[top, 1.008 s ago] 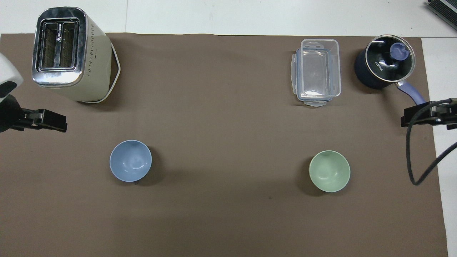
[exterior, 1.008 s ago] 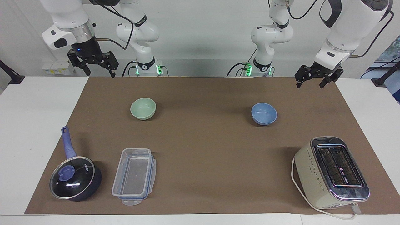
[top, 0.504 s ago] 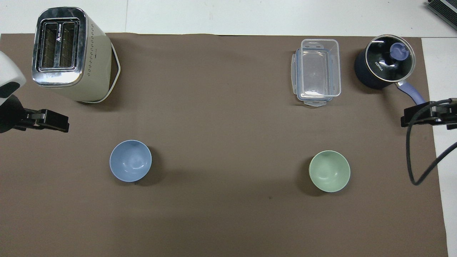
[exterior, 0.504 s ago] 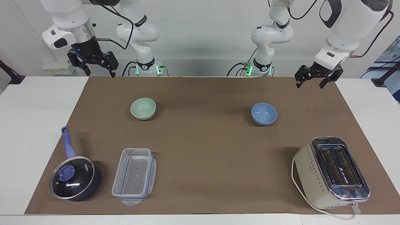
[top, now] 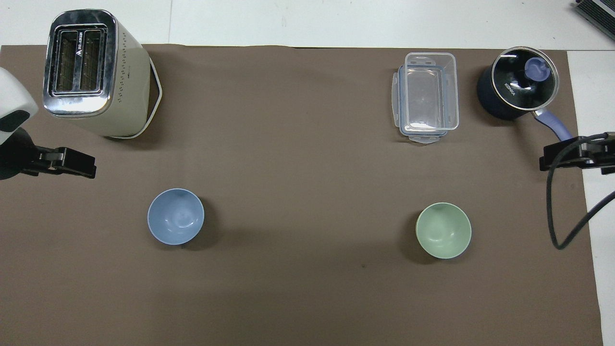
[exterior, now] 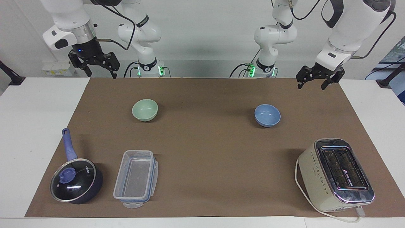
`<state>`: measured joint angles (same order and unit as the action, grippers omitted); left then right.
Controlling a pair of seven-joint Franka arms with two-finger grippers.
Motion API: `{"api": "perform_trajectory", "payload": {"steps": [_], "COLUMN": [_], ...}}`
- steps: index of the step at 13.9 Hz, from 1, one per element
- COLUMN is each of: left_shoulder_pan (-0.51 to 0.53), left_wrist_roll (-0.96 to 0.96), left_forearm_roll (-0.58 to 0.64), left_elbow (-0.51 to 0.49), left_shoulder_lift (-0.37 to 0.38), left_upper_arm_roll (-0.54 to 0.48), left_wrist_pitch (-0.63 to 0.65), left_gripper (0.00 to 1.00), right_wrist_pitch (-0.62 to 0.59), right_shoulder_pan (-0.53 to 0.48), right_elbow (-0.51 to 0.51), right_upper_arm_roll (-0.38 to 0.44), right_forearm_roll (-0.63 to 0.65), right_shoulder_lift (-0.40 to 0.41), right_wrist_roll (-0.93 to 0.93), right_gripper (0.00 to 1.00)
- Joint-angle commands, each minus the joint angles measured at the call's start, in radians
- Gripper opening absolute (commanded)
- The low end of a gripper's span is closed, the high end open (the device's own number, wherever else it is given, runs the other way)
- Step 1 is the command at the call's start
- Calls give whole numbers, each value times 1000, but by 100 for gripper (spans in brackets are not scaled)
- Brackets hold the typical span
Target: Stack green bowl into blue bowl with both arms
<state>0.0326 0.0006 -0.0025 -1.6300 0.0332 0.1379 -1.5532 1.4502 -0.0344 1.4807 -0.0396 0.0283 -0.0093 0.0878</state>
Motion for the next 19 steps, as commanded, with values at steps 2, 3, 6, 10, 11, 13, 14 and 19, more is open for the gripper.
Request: {"api": "perform_trajectory", "payload": {"steps": [2,3,6,10,11,13,14,19], "left_shoulder_pan": [0,0,1,1,3,3,4,10], "left_wrist_roll": [-13,-13,-13,-14,-13,-13,-13,-11], "left_forearm_roll": [-13,-13,-13,-13,-13,-13,-13,-23], "left_elbow": [-16,-16,-16,-16,-18,-16,-18,-36], "left_shoulder_lift": [13,13,13,13,13,13,13,20], "left_upper_arm_roll": [-1,-1,-1,-1,-1,-1,-1,-1], "left_wrist_pitch": [-8,-10,-10,-10,-10,-10,-10,-33], "left_gripper": [100,100,100,100,100,100,100,100], "right_wrist_pitch": [6,6,6,9,9,9,9,9], "right_shoulder_pan": [-10,-10,-10,-10,-10,-10,-10,-10], "right_elbow": [26,26,26,26,26,27,27,27], "right_upper_arm_roll": [-3,-3,-3,-3,-3,-3,-3,-3], "right_forearm_roll": [-2,-2,-2,-2,-2,-2,-2,-2], "right_shoulder_lift": [-23,-23,-23,-21,-23,-23,-23,-23], "right_wrist_roll": [7,7,6,4,4,4,4,4], "right_gripper": [100,100,100,100,100,100,100,100]}}
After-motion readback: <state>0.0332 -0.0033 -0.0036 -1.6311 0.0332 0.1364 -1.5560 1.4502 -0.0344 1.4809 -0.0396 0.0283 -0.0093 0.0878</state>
